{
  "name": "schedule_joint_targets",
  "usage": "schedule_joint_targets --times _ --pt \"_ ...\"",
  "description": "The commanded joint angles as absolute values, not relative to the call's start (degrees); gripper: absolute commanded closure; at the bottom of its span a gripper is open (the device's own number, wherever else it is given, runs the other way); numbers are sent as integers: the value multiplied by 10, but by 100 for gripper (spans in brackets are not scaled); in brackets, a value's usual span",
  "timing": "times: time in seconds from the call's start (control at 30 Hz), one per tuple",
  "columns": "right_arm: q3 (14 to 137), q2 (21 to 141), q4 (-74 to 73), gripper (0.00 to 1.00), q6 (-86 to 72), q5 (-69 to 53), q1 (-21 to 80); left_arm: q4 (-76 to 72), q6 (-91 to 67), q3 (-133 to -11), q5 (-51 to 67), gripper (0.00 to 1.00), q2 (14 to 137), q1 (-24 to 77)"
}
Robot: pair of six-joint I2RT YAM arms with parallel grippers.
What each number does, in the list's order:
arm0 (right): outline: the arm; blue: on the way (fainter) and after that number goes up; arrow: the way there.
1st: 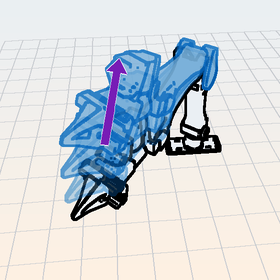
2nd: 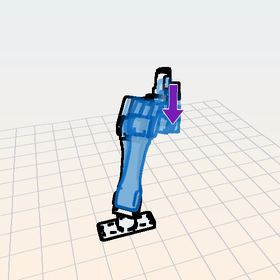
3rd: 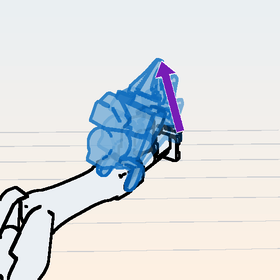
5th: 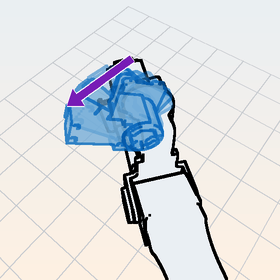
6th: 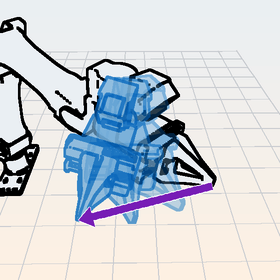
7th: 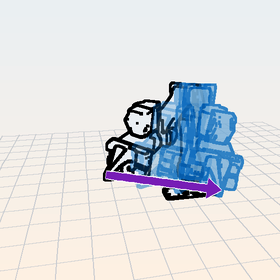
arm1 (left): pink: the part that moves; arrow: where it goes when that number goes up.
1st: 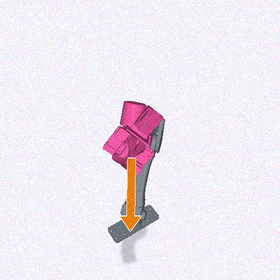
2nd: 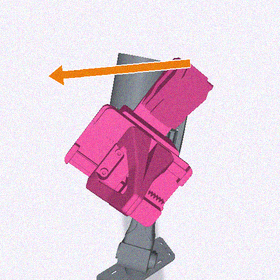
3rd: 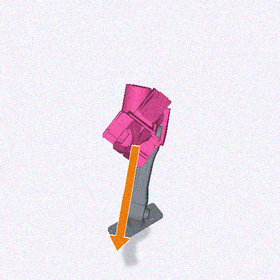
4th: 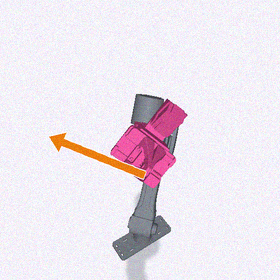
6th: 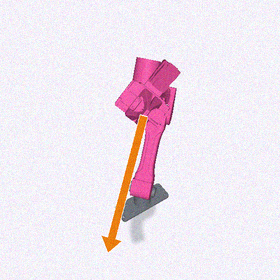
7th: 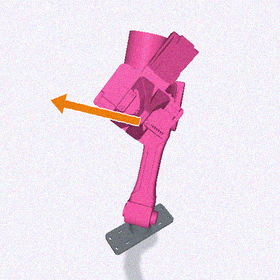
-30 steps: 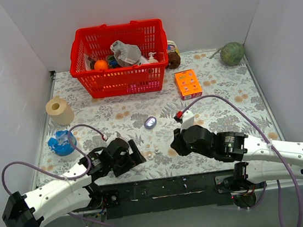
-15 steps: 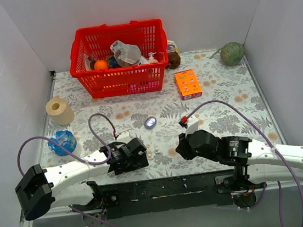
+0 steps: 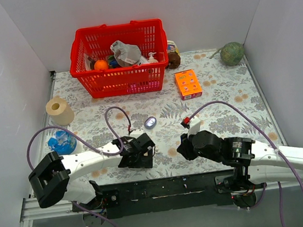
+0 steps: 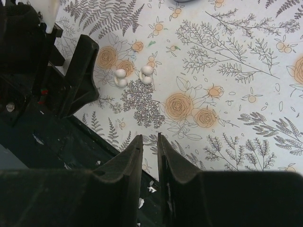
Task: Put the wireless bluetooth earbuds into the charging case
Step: Pick up the charging case at the center of the board.
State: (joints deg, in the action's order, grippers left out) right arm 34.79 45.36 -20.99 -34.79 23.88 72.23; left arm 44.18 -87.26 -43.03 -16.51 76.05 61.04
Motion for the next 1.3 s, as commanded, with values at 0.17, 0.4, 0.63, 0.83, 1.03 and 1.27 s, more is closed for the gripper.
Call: schedule_joint_targets --times 0.17,0.4,0.63,0.83,1.03,1.27 --pt "354 473 -185 73 -338 244 723 446 -863 -431 -149 2 763 597" --pt "365 496 -180 73 -334 238 723 429 -884 -413 -134 4 764 597" --pt "365 499 -177 73 -331 236 723 414 -967 -383 -127 2 776 596" --pt "367 504 -177 73 -327 233 723 401 -1017 -372 -151 5 766 597" --pt "365 500 -182 73 -327 236 723 390 -1027 -368 -160 12 772 597" --pt "364 501 -182 73 -328 236 723 382 -1023 -359 -157 23 789 598"
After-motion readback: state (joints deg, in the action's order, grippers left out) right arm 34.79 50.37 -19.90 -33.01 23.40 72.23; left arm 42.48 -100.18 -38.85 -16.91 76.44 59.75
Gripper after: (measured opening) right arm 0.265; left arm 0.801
